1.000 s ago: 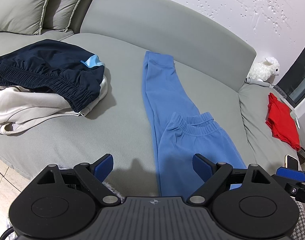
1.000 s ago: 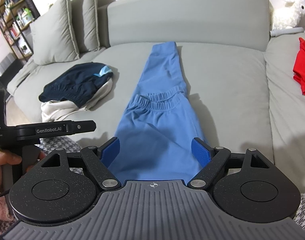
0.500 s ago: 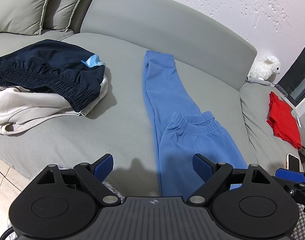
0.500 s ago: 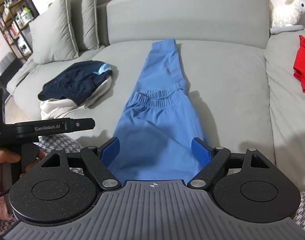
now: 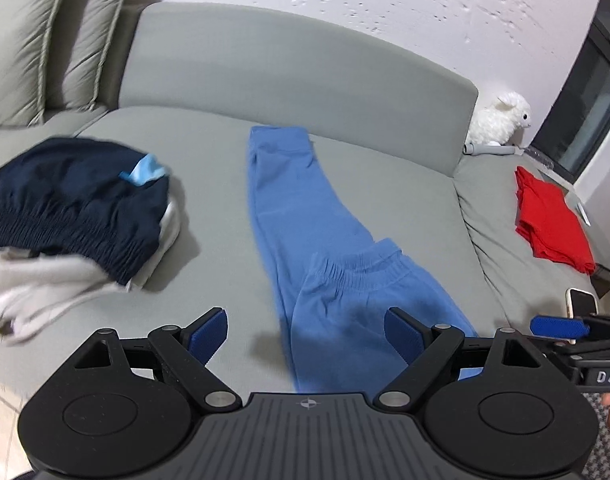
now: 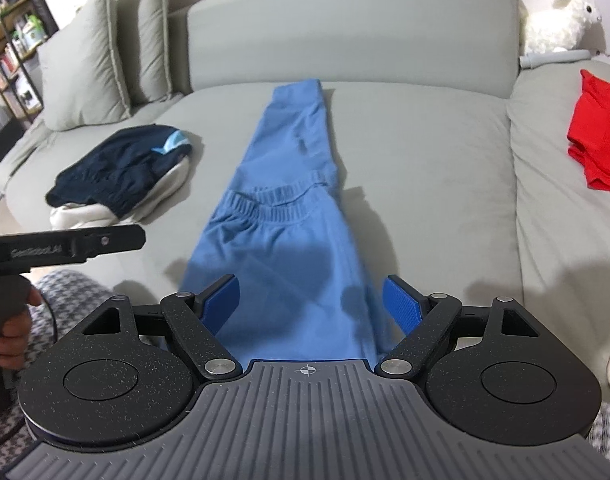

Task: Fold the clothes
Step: 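Grasp the sweatpants waistband end with the left gripper while the right gripper grasps beside it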

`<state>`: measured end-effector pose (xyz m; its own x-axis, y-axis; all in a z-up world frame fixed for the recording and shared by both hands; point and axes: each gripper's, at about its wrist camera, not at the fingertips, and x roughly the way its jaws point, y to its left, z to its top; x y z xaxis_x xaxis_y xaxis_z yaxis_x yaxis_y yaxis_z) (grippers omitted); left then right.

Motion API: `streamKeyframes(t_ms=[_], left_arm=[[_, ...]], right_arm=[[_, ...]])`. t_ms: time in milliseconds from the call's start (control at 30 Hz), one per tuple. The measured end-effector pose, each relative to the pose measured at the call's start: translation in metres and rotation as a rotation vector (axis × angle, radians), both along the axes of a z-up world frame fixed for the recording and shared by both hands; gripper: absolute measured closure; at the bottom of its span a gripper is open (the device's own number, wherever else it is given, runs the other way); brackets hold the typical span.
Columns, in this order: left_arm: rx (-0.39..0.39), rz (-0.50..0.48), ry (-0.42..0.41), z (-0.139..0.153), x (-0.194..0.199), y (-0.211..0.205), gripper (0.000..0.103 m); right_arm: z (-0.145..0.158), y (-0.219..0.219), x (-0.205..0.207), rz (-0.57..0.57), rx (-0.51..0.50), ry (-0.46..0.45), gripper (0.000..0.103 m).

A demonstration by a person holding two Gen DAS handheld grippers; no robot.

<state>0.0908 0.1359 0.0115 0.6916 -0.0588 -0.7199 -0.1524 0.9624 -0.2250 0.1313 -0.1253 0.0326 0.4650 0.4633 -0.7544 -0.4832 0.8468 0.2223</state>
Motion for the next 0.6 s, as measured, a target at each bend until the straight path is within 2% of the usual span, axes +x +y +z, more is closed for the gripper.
streamKeyframes(t_ms=[200, 333, 400, 500, 600], left_arm=[[0.020, 0.017, -0.022, -0.004, 0.061, 0.029, 0.024], [0.004, 0.019, -0.039, -0.011, 0.108, 0.045, 0.025], [0.014, 0.008, -0.056, -0.022, 0.145, 0.051, 0.025], [0.075, 0.000, -0.101, -0.043, 0.195, 0.058, 0.025], [0.084, 0.010, -0.104, -0.071, 0.244, 0.071, 0.025]], right_arm=[[-0.005, 0.016, 0.052, 0.052, -0.009, -0.046, 0.022], [0.002, 0.037, 0.111, 0.118, 0.028, -0.069, 0.023], [0.005, 0.049, 0.139, 0.162, 0.036, -0.076, 0.023], [0.002, 0.073, 0.181, 0.282, 0.051, -0.162, 0.030], [-0.022, 0.109, 0.246, 0.342, 0.092, -0.140, 0.039]])
